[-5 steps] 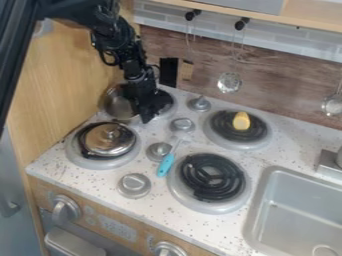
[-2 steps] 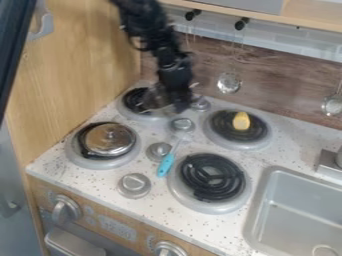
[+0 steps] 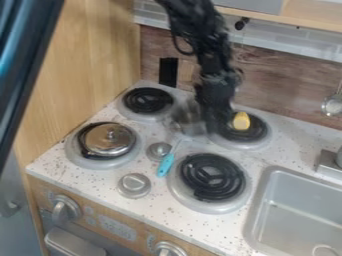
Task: Move silver pot from top left burner to bottom right burner
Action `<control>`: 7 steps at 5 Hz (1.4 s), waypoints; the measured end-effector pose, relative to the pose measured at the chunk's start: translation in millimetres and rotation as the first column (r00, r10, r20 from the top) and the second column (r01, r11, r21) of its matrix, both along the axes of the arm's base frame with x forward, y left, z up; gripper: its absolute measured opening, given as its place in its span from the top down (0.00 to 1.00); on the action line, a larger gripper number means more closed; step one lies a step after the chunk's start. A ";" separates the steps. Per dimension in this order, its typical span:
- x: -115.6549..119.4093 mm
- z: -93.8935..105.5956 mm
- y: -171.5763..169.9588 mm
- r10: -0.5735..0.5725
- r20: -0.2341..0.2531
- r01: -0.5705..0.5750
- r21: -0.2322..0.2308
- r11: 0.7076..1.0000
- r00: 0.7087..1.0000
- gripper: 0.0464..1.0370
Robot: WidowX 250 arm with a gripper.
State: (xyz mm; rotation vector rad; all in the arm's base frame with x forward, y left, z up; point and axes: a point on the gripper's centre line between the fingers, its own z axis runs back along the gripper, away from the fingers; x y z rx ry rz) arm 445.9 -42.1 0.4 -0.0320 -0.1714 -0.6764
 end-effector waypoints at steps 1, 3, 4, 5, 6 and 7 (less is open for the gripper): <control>-34.1 -9.7 -20.1 -0.001 -0.132 0.006 0.032 0.999 0.991 0.99; -71.9 -20.0 -45.7 -0.052 -0.221 0.060 0.031 0.998 0.974 0.99; -78.4 -19.7 -54.7 -0.076 -0.247 0.086 0.030 0.996 0.966 0.99; -83.0 -20.0 -61.6 -0.093 -0.263 0.106 0.034 0.994 0.960 0.97; -89.0 -25.7 -63.1 -0.087 -0.302 0.099 0.023 0.995 0.949 0.80; -98.3 -23.7 -58.2 0.045 -0.370 -0.024 0.062 0.998 0.928 0.51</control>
